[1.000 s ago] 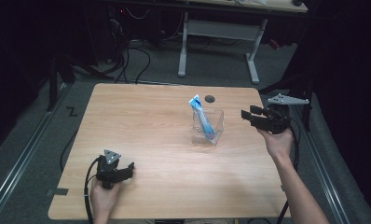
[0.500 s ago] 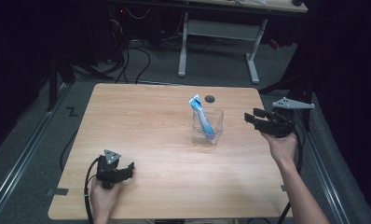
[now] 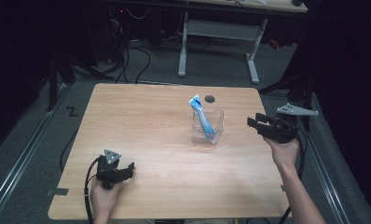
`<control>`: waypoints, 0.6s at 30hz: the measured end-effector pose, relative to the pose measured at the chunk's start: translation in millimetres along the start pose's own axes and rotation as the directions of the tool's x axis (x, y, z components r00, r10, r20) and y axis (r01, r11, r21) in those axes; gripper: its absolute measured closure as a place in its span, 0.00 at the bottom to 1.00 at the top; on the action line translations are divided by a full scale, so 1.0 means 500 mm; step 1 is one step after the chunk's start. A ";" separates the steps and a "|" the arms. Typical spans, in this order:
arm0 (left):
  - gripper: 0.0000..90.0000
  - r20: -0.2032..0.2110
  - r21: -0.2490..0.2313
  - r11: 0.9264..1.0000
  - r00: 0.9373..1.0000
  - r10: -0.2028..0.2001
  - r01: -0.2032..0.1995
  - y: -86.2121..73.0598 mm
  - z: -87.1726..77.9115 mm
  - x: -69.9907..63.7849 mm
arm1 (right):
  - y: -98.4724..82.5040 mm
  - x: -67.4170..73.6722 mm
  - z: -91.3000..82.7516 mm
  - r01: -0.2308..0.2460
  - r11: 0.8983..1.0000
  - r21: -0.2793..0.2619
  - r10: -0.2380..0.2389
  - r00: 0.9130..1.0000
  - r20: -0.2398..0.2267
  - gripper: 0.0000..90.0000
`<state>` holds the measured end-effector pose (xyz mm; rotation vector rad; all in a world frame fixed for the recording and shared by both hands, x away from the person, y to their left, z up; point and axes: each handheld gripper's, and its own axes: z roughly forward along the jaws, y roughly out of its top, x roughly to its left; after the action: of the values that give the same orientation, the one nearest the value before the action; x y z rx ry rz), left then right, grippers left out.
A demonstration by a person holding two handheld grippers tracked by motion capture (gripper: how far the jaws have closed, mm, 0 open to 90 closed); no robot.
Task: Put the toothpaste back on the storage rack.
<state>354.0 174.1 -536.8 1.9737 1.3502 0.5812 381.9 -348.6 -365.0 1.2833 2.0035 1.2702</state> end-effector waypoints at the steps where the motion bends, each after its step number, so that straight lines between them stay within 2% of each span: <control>1: 0.25 0.000 0.000 1.000 1.000 0.000 0.000 0.000 0.000 0.000 | -0.002 -0.001 -0.002 -0.003 1.000 -0.001 0.003 1.000 0.000 0.58; 18: 0.25 0.000 0.000 1.000 1.000 0.000 0.000 0.000 0.000 0.000 | -0.037 -0.008 -0.016 -0.042 0.999 -0.011 0.042 0.999 -0.009 0.58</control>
<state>354.0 174.0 -536.8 1.9733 1.3506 0.5817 369.2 -358.5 -377.6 1.3233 1.9821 1.3064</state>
